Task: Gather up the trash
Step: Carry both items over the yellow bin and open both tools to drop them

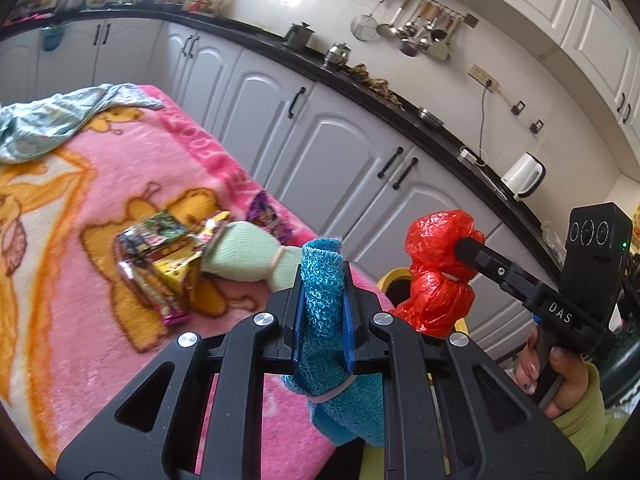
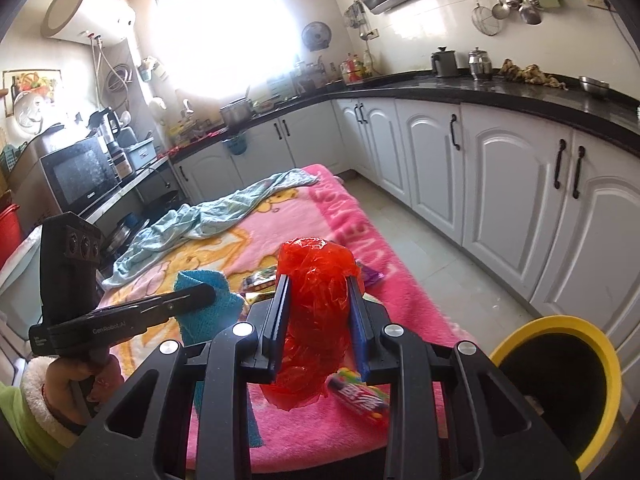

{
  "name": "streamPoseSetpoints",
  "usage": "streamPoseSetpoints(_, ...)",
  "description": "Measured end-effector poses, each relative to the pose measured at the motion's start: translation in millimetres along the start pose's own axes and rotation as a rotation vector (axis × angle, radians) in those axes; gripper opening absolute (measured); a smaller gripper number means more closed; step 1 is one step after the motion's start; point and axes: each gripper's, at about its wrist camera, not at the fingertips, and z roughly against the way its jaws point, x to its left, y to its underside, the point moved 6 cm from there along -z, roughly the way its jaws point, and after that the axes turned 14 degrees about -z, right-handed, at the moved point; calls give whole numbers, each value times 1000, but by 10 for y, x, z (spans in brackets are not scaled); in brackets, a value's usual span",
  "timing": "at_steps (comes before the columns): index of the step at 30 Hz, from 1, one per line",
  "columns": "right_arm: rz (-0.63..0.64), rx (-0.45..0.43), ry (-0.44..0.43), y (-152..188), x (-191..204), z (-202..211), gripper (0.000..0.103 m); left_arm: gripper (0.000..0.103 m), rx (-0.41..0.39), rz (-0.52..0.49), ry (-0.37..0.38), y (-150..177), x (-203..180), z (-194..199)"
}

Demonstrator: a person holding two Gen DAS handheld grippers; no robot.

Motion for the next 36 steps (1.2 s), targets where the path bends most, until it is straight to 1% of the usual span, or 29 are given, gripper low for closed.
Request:
streamPoseSetpoints(13,-52,-68,95,-36,-547,447,26,10,-4,-52,60,-171,-469,-302)
streamPoseSetpoints(23,-121,-122,160,-26,-991,778,26,10,-10,-125,89,-294,-913,-552)
streamPoseSetpoints(31,-139,-197,268,-37,-1363,1118,26,10,-10,-171,109,-313,-1243,-787)
streamPoseSetpoints(36,-186,-219,305,-15,-1635,1254,26,10,-21,-196,109,-356,-1432,-946)
